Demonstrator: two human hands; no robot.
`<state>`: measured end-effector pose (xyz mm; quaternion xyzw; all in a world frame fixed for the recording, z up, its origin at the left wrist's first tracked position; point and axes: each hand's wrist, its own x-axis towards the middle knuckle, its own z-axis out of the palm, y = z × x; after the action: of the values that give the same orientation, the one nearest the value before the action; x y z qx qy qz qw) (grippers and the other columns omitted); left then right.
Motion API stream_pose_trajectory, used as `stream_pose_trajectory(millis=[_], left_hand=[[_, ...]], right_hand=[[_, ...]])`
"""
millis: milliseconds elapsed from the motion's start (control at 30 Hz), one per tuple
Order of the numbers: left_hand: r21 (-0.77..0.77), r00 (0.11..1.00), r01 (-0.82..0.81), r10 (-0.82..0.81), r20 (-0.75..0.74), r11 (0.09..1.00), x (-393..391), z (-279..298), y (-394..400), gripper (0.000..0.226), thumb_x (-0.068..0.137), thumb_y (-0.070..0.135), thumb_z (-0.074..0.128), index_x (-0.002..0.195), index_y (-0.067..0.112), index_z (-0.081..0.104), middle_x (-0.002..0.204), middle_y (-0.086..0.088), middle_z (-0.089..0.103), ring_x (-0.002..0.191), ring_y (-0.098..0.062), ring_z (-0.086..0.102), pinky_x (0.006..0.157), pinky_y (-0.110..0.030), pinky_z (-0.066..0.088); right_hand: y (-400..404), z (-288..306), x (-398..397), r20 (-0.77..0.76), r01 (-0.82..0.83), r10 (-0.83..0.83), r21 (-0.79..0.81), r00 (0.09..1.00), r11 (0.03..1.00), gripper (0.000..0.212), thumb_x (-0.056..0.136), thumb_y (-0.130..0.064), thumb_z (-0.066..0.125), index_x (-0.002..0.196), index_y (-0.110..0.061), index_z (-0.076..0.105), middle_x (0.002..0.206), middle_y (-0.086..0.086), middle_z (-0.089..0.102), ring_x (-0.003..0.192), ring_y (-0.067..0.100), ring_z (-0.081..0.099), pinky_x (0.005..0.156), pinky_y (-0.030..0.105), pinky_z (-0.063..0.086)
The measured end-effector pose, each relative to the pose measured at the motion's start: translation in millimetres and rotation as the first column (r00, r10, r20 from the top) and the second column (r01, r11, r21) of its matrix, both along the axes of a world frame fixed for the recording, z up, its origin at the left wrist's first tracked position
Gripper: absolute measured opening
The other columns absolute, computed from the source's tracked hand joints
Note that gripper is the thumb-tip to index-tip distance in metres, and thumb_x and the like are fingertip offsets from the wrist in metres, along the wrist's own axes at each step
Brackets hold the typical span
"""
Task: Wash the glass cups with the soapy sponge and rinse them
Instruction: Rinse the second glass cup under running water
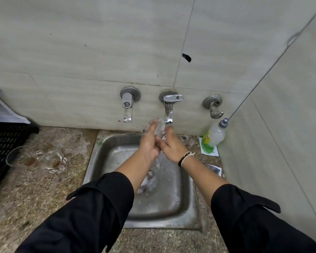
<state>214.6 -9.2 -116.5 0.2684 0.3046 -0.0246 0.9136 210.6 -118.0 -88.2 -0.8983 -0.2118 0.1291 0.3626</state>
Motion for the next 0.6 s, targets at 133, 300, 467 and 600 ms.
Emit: stream_pose_trajectory(millis=[133, 300, 467, 600], left_hand=[[0.085, 0.997, 0.074, -0.073, -0.008, 0.994, -7, -5, 9, 0.031, 0.088, 0.024, 0.074, 0.114, 0.008, 0.068, 0.110, -0.015, 0.072, 0.091, -0.028, 0.075, 0.074, -0.039, 0.062], [0.097, 0.983, 0.137, -0.147, 0.108, 0.986, -17, -1, 7, 0.025, 0.094, 0.015, 0.060, 0.116, 0.005, 0.068, 0.118, -0.017, 0.070, 0.094, -0.020, 0.072, 0.072, -0.031, 0.061], [0.090, 0.999, 0.049, -0.050, 0.011, 0.995, -22, 5, 4, 0.030, 0.094, 0.038, 0.064, 0.110, 0.013, 0.069, 0.102, -0.011, 0.076, 0.078, -0.020, 0.074, 0.062, -0.032, 0.059], [0.119, 0.994, 0.106, -0.104, -0.019, 0.987, -24, 12, 3, 0.031, 0.096, 0.042, 0.064, 0.107, 0.015, 0.071, 0.089, -0.006, 0.076, 0.066, -0.016, 0.071, 0.055, -0.028, 0.057]], right_hand=[[-3, 3, 11, -0.077, 0.138, -0.134, 0.052, 0.988, 0.989, 0.031, 0.097, -0.044, 0.058, 0.094, -0.013, 0.053, 0.083, 0.001, 0.061, 0.071, 0.015, 0.054, 0.060, 0.030, 0.037], [0, 14, 23, -0.075, 0.147, -0.144, 0.042, 0.987, 0.988, 0.023, 0.101, -0.035, 0.054, 0.097, -0.012, 0.055, 0.079, 0.000, 0.059, 0.072, 0.017, 0.053, 0.059, 0.030, 0.034], [8, 31, 19, -0.351, 0.085, -0.005, 0.212, 0.936, 0.973, 0.020, 0.099, -0.020, 0.060, 0.080, -0.018, 0.057, 0.064, 0.002, 0.056, 0.054, 0.013, 0.051, 0.054, 0.030, 0.044], [19, 35, 18, -0.161, 0.197, -0.181, 0.088, 0.970, 0.977, 0.041, 0.103, -0.035, 0.051, 0.068, -0.012, 0.057, 0.060, 0.008, 0.061, 0.059, 0.024, 0.057, 0.060, 0.031, 0.039]])
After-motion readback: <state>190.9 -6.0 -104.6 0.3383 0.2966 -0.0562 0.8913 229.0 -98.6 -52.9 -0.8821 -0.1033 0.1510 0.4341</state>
